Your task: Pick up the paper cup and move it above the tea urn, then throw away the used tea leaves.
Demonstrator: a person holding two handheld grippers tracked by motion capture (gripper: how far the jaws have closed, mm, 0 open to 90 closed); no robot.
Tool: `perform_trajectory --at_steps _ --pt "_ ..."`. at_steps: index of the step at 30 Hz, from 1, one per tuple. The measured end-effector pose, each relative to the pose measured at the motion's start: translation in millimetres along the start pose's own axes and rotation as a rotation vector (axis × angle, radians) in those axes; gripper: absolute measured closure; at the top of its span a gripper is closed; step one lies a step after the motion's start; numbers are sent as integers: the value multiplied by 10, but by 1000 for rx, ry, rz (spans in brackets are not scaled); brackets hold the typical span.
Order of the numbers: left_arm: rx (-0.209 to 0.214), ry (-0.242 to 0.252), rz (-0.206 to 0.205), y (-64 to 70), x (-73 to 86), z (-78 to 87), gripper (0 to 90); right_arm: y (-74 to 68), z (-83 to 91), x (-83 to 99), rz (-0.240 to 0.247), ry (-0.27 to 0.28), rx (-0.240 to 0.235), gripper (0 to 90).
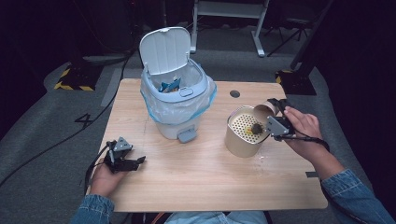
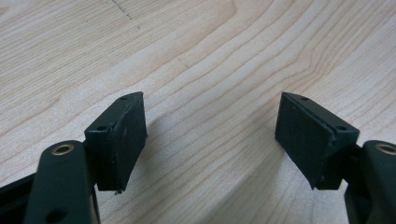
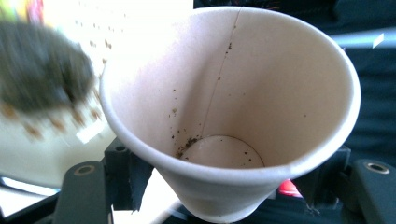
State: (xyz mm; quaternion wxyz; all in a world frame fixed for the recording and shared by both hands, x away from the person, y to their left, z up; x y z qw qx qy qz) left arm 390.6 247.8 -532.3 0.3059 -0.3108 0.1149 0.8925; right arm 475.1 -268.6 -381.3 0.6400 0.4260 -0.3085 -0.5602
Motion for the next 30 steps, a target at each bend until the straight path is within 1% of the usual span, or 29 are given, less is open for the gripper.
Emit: perform_trajectory --at_steps 2,3,5,6,7,9,10,11,12,14,15,17,19,23,24,26,30 --pt "0 0 0 0 0 0 253 20 9 23 -121 30 -55 310" --pt "1 0 0 0 0 0 253 30 10 31 -192 54 -92 309" --pt "-2 1 -5 -7 -3 -2 250 47 13 49 -360 106 -168 309" --pt "0 1 -3 -6 -5 -4 248 61 13 62 -429 132 -201 308" --pt "0 1 -2 -7 -6 -6 246 69 14 74 -504 156 -242 308" --pt "-1 2 -2 -9 -9 -8 243 80 14 106 -677 199 -336 308" --pt "0 2 -2 -9 -9 -9 243 88 12 124 -747 224 -375 307" --pt "0 2 -2 -9 -9 -9 242 97 13 146 -828 252 -416 307" --pt "1 3 -2 -9 -10 -10 242 105 15 162 -886 273 -449 307" --pt "1 1 -3 -12 -12 -11 240 118 20 182 -958 304 -490 306" --pt "2 1 -1 -11 -13 -13 238 129 23 196 -1003 334 -519 306" --pt "0 -1 -1 -16 -17 -15 235 140 33 209 -1058 364 -560 306" --pt "-1 -2 -1 -19 -20 -17 234 146 40 211 -1090 386 -591 305" --pt "0 -3 4 -13 -18 -17 234 159 49 202 -1100 391 -603 305" --pt "-3 -3 0 -17 -19 -16 233 169 51 196 -1105 396 -604 304" --pt "-1 -2 4 -14 -19 -18 234 188 55 179 -1117 412 -610 304" --pt "-3 -3 1 -17 -20 -17 233 236 50 123 -1110 414 -624 303"
Point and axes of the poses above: each handheld gripper's, and its own axes: z roughly backward along the jaws, x roughly out of its underside, y roughly to its right, the point moved 4 cm from there along -z, roughly forward along the jaws, and after that the axes turned 6 degrees about -y, right-handed, at the moved point
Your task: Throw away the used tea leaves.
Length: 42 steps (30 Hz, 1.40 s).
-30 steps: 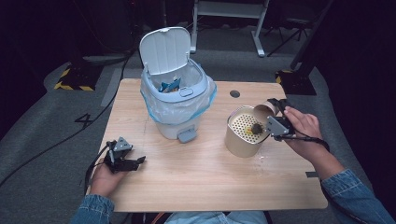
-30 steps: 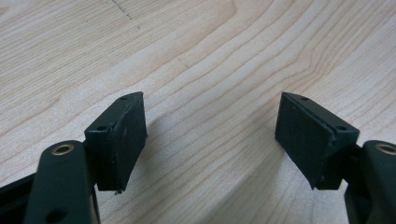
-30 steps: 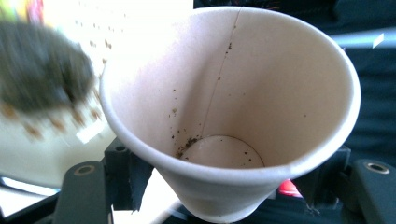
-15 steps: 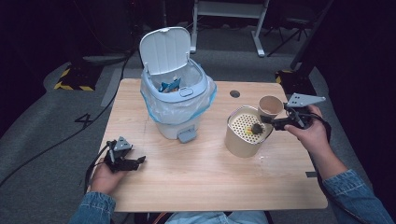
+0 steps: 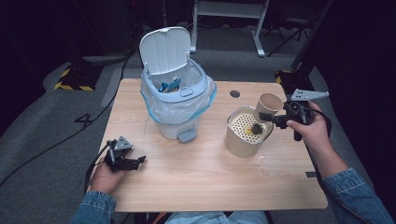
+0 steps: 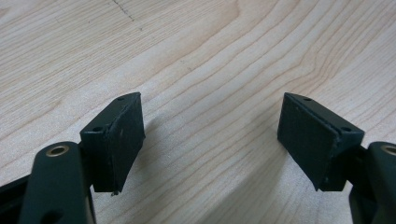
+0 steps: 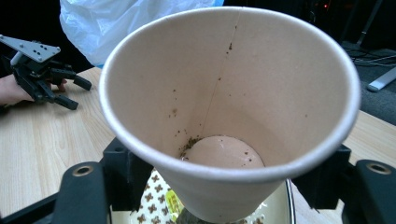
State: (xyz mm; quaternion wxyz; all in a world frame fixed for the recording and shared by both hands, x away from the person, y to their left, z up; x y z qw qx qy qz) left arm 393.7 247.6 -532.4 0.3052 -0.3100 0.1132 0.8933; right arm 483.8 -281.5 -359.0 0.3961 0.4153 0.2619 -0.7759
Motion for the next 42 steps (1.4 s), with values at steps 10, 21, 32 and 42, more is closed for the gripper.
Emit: perform_trajectory --at_steps 10,21,32,42 --pt "-3 1 3 1 4 1 233 -88 -104 -328 57 -20 -46 304" --pt "-6 1 11 5 16 10 232 -137 -283 -868 99 -3 -87 304" --pt "-6 1 10 5 16 10 231 -234 -569 -1322 105 11 -114 303" --pt "-6 1 15 8 19 11 231 -353 -881 -1616 120 51 -149 303"
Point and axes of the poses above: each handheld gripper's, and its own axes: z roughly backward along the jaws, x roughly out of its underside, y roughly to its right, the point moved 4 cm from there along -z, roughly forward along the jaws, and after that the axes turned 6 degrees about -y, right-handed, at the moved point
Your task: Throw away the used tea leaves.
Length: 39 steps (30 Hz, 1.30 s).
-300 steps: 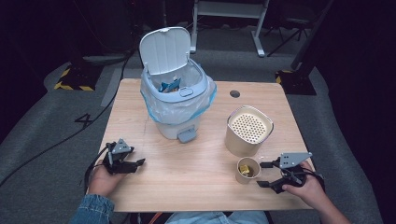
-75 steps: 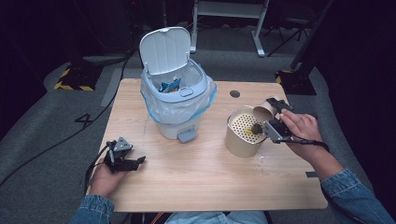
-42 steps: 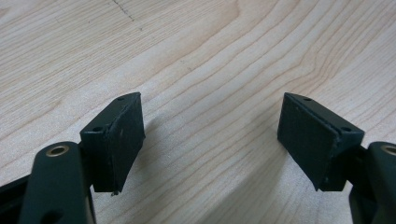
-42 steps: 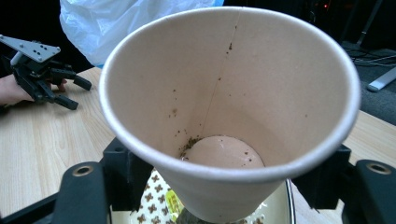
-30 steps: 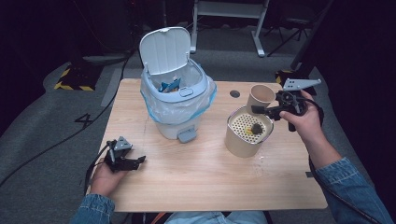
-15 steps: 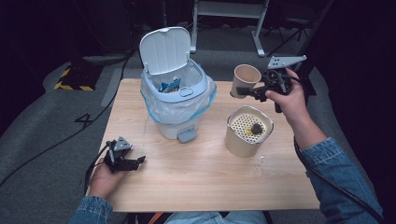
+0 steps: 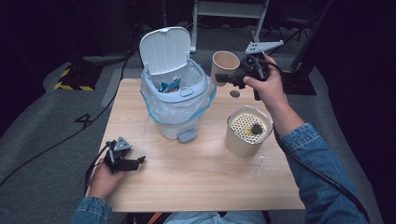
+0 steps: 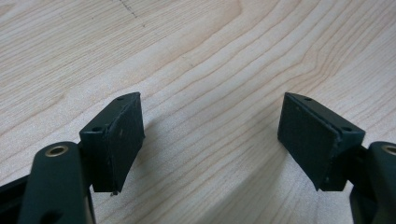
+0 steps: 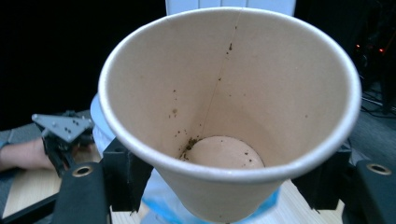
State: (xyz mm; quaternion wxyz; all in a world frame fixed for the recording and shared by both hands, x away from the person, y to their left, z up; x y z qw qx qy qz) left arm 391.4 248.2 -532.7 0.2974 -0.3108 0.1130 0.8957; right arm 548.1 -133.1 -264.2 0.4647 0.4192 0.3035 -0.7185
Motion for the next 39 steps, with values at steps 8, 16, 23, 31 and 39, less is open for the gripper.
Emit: perform_trajectory --at_steps 8,16,23,31,39 --pt "1 -1 -1 -2 -1 0 230 -72 -279 -160 21 5 -12 303" --pt "1 1 -1 -5 -7 -6 230 -103 -534 -243 22 -15 -5 300" --pt "0 1 -4 -7 -8 -5 230 -120 -712 -242 19 -45 10 299" --pt "1 -1 -2 -12 -15 -10 230 -134 -803 -264 21 -41 31 301" --pt "1 -1 -3 -14 -17 -11 230 -122 -912 -283 27 -62 54 301"
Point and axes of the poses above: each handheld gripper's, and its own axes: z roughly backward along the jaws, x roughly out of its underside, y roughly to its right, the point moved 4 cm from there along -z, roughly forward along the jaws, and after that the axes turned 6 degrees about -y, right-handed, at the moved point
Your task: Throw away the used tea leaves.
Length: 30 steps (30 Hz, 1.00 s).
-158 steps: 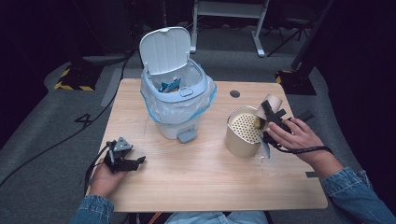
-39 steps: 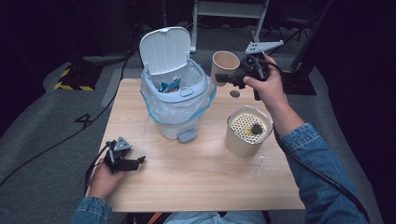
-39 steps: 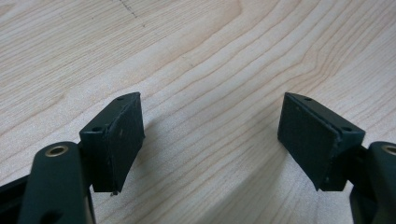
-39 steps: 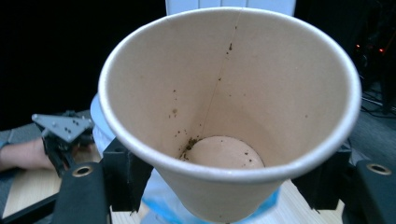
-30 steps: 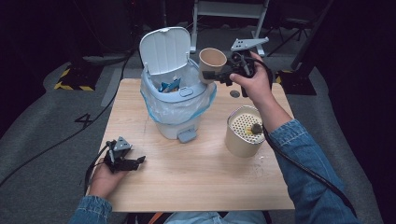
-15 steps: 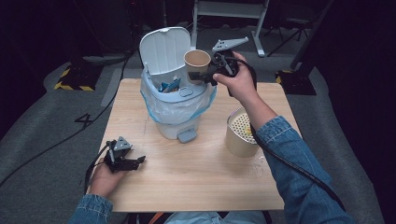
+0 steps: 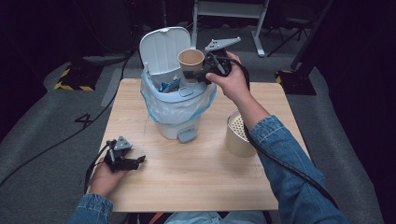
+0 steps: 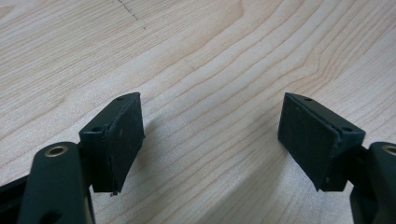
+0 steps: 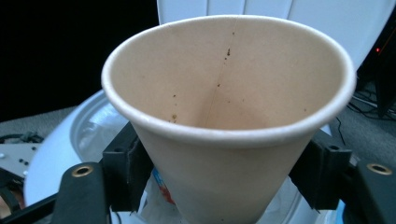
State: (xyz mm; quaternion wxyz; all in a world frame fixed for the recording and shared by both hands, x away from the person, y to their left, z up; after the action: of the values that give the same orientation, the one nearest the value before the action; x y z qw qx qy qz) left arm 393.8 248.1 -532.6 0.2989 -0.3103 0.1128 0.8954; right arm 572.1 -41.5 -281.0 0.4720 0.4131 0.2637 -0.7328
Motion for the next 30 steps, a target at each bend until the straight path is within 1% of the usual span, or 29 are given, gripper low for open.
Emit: perform_trajectory --at_steps 4,6,9,12,17,19,20,22,24,26,28,30 --pt "0 0 0 0 0 0 229 -7 -60 25 -2 -40 -8 299" --pt "0 0 0 -1 0 0 229 -9 -77 31 -8 -57 -5 298" --pt "0 0 0 0 0 0 229 -23 -96 23 -14 -69 -11 298" --pt "0 0 0 -1 0 0 229 -33 -109 20 -7 -83 2 298" --pt "0 -1 0 0 0 0 229 -48 -138 18 1 -102 9 294" --pt "0 -1 0 0 0 0 229 -50 -156 28 4 -116 0 267" --pt "0 -1 0 0 0 0 230 -52 -172 35 11 -128 -6 228" --pt "0 -1 0 0 0 0 230 -60 -188 34 31 -123 -7 162" --pt "0 -1 0 0 0 0 229 -70 -184 25 39 -111 -21 161" --pt "0 -1 0 -1 0 0 230 -73 -169 7 49 -92 -17 158" --pt "0 -1 2 0 -1 0 230 -74 -163 -1 36 -83 -26 157" --pt "0 -1 1 -1 0 0 229 -84 -150 -7 45 -81 -29 158"
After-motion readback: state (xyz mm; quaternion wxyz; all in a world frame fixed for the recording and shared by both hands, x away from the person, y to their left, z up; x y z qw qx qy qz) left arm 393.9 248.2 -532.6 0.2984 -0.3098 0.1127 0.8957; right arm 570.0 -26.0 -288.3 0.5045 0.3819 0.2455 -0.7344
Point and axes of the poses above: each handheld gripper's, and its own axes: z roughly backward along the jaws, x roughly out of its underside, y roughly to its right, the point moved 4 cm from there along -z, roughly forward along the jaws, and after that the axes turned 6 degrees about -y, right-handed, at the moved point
